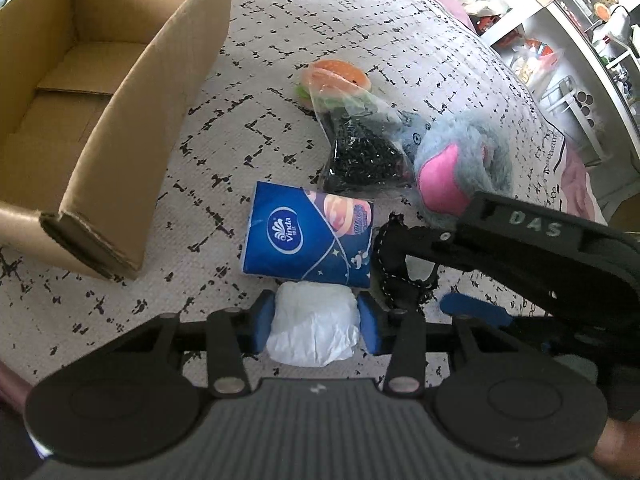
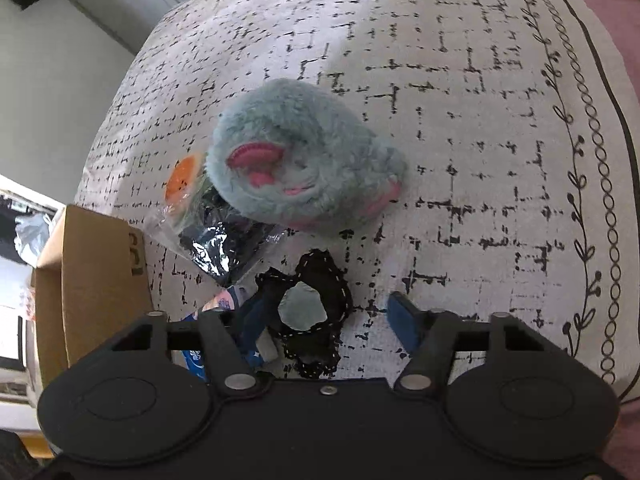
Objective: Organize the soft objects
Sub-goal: 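Grasp the white plastic bundle with the left tool while the right tool grasps the black scrunchie, then carry both items over the box while the left tool opens, dropping the white bundle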
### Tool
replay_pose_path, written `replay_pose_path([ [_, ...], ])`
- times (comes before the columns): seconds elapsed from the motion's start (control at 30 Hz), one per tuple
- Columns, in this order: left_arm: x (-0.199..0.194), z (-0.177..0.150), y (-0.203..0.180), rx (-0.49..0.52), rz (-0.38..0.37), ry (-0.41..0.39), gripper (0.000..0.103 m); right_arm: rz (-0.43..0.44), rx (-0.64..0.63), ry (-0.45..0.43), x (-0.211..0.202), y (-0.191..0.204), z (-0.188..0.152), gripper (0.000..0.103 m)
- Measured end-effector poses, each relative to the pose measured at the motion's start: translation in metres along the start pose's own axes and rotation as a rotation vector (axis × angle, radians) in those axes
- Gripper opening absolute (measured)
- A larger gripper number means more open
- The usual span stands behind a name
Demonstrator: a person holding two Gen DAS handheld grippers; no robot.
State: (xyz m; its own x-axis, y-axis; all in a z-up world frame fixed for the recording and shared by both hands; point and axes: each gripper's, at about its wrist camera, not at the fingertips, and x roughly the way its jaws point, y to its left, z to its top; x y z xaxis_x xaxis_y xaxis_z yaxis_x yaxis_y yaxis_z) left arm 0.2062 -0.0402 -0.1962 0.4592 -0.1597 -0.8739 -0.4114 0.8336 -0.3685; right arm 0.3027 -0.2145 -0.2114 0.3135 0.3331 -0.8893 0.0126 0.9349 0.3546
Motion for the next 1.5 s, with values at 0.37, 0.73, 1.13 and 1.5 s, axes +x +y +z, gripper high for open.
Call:
replay_pose_path([
  [0.37,-0.031,-0.002,-0.004,0.069,-0.004,-0.015,0.043,0.049,-0.079,-0.06,-0.022,0.009,-0.004,0.026],
  [0.73,-0.089,0.002,-0.013,0.134,-0.006,-0.102,0.043,0.058,-0.078,-0.175,-0.065,0.012,-0.013,0.026],
  [1.13,-0.138,0.005,-0.01,0.15,-0.013,-0.184,0.043,0.047,-0.139,-0.272,-0.105,0.024,-0.036,0.026],
  [1.5,-0.169,0.007,0.004,0.166,-0.034,-0.223,0.043,0.044,-0.188,-0.368,-0.132,0.038,-0.053,0.026],
])
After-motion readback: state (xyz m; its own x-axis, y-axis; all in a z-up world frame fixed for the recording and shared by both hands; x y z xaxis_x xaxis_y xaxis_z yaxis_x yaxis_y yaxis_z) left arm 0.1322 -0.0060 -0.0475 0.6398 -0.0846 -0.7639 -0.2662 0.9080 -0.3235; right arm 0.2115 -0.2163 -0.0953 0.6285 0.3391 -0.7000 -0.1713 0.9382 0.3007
